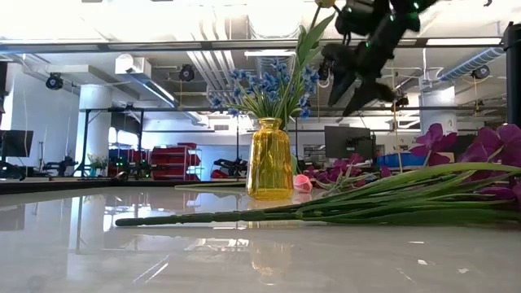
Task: Sort flowers into vase by color
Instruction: Put the pink flower into the yellow vase
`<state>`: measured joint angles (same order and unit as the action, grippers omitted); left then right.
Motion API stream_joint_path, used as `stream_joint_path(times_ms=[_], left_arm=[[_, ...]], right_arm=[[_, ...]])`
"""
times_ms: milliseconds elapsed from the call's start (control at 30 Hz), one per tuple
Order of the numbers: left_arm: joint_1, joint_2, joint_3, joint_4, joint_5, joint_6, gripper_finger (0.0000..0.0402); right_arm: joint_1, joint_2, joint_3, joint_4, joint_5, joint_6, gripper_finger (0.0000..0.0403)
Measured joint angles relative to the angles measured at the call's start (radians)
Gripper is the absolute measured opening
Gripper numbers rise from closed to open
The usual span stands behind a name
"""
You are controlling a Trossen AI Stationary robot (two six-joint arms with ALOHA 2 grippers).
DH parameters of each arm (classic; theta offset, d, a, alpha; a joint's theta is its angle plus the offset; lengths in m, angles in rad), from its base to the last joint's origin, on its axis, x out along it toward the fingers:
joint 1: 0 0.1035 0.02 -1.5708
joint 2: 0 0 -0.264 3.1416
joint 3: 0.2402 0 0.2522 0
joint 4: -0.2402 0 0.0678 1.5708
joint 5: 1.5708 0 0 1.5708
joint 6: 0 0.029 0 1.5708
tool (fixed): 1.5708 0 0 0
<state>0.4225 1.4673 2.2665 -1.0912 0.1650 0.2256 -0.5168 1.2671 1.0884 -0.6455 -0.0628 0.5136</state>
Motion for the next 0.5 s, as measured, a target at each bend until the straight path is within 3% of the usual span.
stream_joint_path(times_ms=[300, 500], left_arm=[[0.0, -0.052, -0.105, 0.035, -0.001, -0.006, 0.0], [0.0, -0.082, -0.143, 0.085, -0.018, -0.006, 0.0]], right_arm=[[0.0, 0.006, -0.338, 0.708, -0.095, -0.151, 0.0215], [-0.016, 0.113, -0.359, 0.91, -0.061, -0.154, 0.0215]])
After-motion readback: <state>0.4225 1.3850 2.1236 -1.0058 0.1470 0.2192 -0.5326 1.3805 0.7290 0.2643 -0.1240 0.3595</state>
